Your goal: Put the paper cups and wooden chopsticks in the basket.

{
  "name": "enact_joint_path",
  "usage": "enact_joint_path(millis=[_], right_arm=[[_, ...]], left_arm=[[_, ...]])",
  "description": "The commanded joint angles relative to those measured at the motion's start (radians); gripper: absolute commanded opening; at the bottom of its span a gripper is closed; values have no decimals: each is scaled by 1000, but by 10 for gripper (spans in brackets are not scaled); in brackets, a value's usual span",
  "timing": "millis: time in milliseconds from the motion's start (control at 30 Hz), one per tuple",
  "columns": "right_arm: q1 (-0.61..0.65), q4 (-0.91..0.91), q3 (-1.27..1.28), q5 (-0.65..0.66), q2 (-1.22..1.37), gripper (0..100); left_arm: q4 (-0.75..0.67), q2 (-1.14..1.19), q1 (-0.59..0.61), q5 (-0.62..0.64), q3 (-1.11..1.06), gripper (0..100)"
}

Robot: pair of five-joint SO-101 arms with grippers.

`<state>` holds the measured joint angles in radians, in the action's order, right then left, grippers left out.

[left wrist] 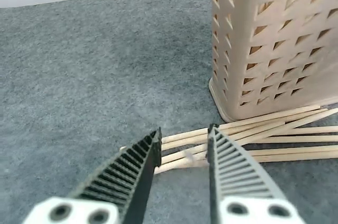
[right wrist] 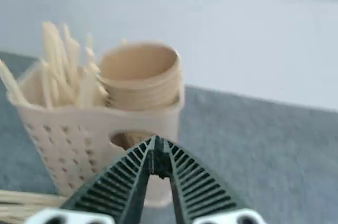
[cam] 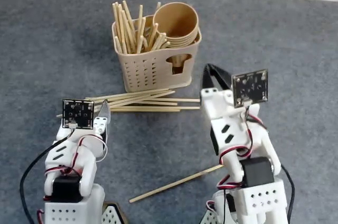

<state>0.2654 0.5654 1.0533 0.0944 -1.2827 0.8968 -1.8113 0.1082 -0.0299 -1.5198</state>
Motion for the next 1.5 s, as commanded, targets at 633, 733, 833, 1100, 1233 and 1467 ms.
enact_joint_path(millis=[633, 733, 833, 1100, 1233, 1467], right_arm=[[-437, -252, 441, -195, -332, 5], [-446, -255, 478, -199, -384, 5], [-443, -255, 486, -199, -420, 5], [-443, -255, 487, -199, -429, 5], [-443, -255, 487, -199, -429, 5], [-443, -255, 487, -199, -429, 5]], left_arm=[[350, 2, -641, -153, 217, 202], [351, 13, -728, -166, 213, 203], [344, 101, -811, -167, 205, 204], [242, 466, -983, -163, 237, 200], [167, 610, -1035, -161, 237, 200], [104, 858, -1050, -161, 311, 199]])
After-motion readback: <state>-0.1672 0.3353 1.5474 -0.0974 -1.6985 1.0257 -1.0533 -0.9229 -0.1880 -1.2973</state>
